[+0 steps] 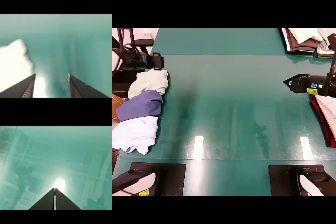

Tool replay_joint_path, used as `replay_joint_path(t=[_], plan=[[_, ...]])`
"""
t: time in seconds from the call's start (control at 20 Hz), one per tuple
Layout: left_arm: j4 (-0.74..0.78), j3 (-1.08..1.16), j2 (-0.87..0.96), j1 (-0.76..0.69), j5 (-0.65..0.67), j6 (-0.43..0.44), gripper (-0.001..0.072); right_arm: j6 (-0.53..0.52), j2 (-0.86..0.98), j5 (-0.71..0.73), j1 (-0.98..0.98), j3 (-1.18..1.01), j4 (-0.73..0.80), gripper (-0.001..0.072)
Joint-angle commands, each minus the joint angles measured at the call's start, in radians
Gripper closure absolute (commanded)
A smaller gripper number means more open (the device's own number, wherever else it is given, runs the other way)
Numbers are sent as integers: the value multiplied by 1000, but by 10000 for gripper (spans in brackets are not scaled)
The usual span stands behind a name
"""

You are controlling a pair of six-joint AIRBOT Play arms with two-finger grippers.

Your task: Fold the shirts.

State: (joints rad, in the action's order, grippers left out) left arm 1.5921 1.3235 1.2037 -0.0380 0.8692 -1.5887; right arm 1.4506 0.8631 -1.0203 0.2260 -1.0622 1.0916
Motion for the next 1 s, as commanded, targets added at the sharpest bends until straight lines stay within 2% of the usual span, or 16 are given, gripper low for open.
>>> replay_joint_path(t=[0.0,0.25,0.65,0.7,0.75,0.8,0.95], plan=[[47,0,180,123,27,-56,203,0,-1,-1,1,0,0,693],[47,0,370,170,12,-64,204,0,0,0,1,0,0,693],[51,16,385,170,-37,-61,207,0,1,-1,1,0,-1,693],[51,16,385,170,-43,-61,258,0,1,-1,1,0,-1,693],[51,16,384,170,-43,-61,584,0,1,0,1,0,-1,693],[51,18,384,170,-42,-60,682,0,1,0,1,0,-1,693],[53,51,338,169,-16,-51,681,0,1,-8,1,-15,0,694]])
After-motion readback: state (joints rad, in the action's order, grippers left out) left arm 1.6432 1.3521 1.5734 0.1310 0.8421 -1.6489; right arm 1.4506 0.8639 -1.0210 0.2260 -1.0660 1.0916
